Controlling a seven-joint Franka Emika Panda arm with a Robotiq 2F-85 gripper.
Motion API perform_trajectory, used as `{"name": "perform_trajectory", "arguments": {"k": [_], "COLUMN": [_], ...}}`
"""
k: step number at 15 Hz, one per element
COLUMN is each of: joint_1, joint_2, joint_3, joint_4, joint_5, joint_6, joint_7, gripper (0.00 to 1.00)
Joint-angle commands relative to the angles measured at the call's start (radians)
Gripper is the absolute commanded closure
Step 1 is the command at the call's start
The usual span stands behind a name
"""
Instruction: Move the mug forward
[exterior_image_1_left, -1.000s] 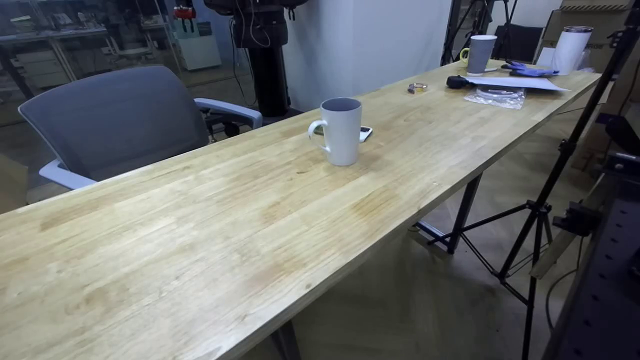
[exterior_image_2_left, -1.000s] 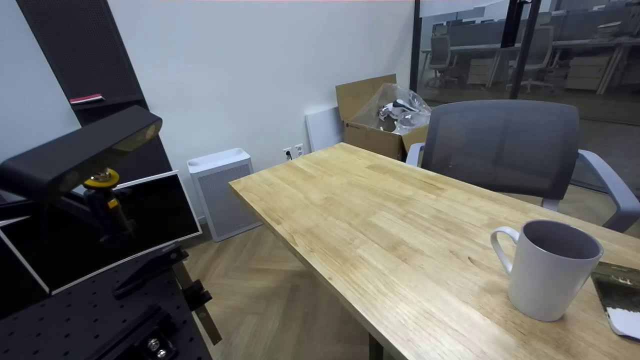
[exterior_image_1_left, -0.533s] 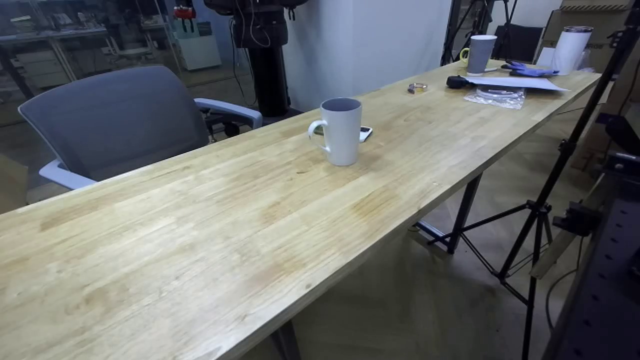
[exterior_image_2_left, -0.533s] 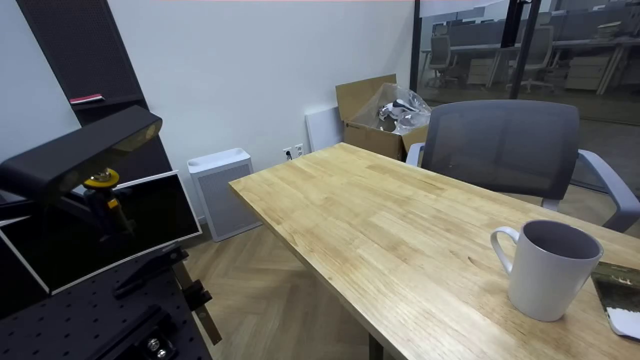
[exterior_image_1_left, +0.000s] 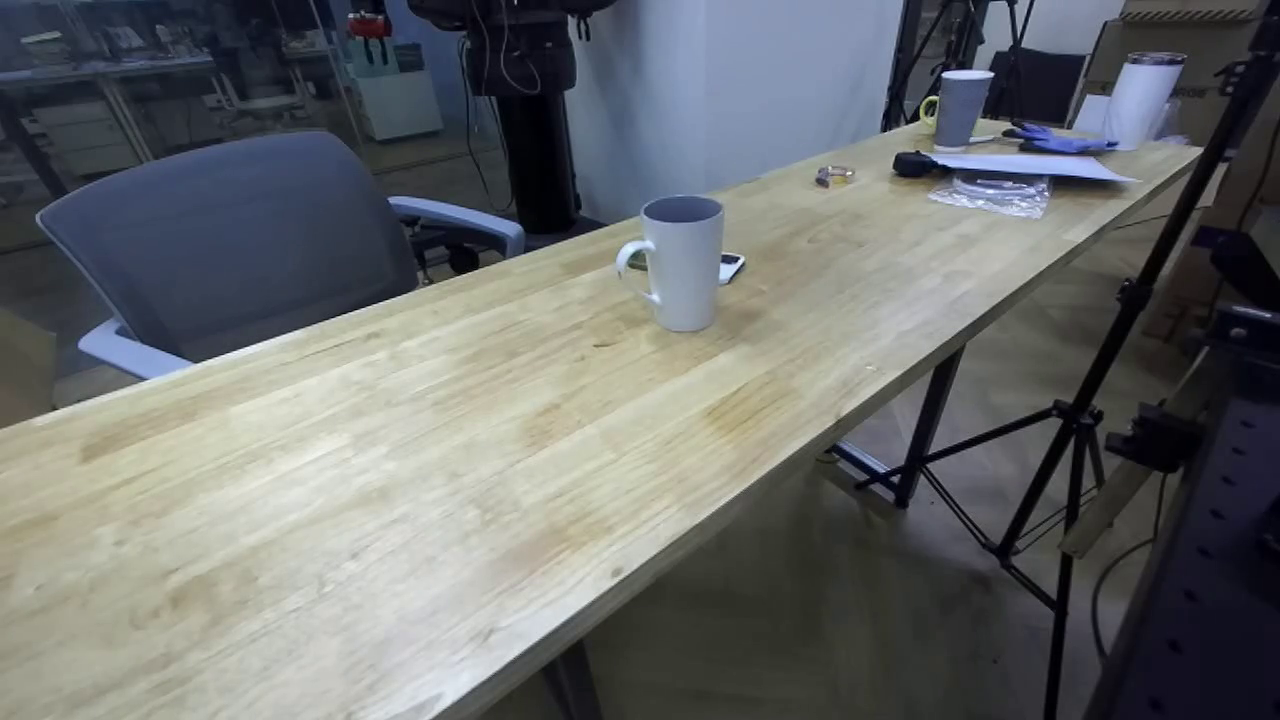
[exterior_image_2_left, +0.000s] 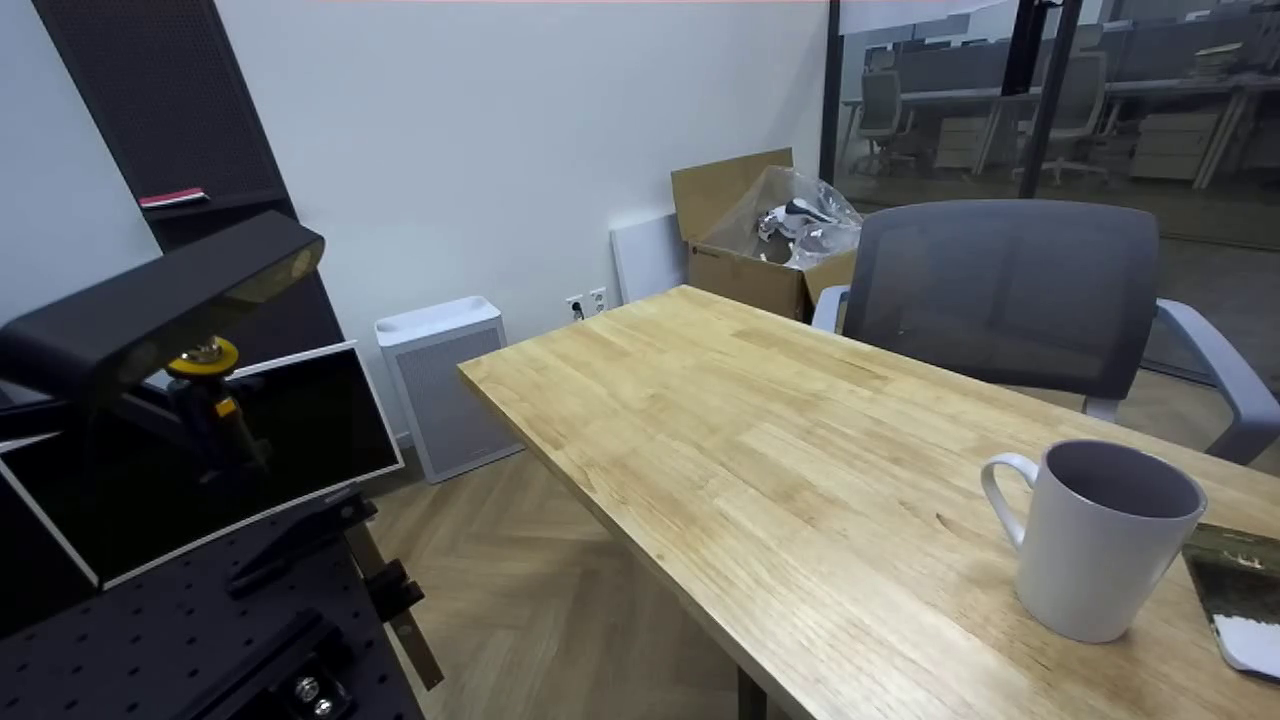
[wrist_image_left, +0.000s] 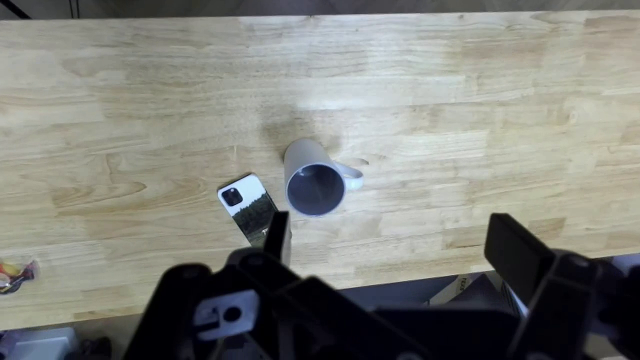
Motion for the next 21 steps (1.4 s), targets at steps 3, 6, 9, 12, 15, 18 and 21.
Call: {"name": "perform_trajectory", "arguments": {"k": [3,6,9,12,15,18,21], "joint_1": [-0.011,-0.026,-0.045,-0.063,-0.081,-0.095,-0.109], "joint_2": [0.268,0.388,0.502,0.587,0.651,0.693,0.715], "joint_3": [0.032,0.054,0.074,0.089,0.099,0.107,0.12], "joint_4": [0.234,0.335,0.427,0.484,0.52,0.541,0.548], "joint_5": [0.034,0.023,0.005,-0.012,-0.024,-0.038,-0.036], "joint_6": [0.081,0.111,0.117,0.113,0.104,0.094,0.078], "joint_7": [0.017,0.039,0.07,0.085,0.091,0.094,0.077], "gripper": [0.0,0.0,0.0,0.0,0.0,0.0,0.0]}}
